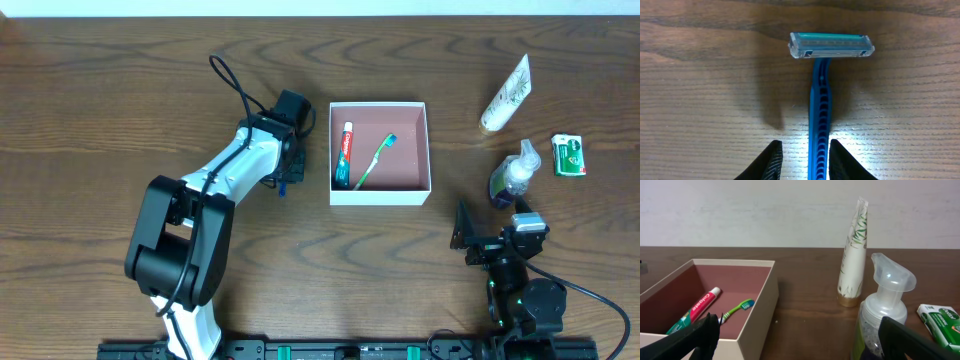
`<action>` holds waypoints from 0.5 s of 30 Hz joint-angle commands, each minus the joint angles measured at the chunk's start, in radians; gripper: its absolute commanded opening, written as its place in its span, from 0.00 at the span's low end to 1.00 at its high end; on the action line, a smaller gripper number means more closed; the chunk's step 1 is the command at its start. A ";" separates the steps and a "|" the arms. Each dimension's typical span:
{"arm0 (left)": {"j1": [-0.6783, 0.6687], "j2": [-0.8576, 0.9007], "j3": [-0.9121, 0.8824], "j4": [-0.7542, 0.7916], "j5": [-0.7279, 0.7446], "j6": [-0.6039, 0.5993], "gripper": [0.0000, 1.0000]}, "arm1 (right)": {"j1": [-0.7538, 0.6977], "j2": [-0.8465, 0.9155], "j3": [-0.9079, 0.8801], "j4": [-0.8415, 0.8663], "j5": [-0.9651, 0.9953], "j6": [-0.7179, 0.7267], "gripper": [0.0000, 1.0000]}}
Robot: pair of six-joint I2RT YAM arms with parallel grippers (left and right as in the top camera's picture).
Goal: Pack container
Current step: 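Lower the left gripper and grasp the blue razor handle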
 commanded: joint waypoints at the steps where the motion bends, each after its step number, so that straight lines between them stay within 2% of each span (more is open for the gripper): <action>1: 0.004 0.014 -0.005 0.011 0.018 0.014 0.32 | 0.000 -0.004 -0.002 -0.005 0.003 -0.012 0.99; 15: 0.004 0.053 -0.006 0.024 0.043 0.014 0.32 | 0.000 -0.004 -0.002 -0.005 0.003 -0.012 0.99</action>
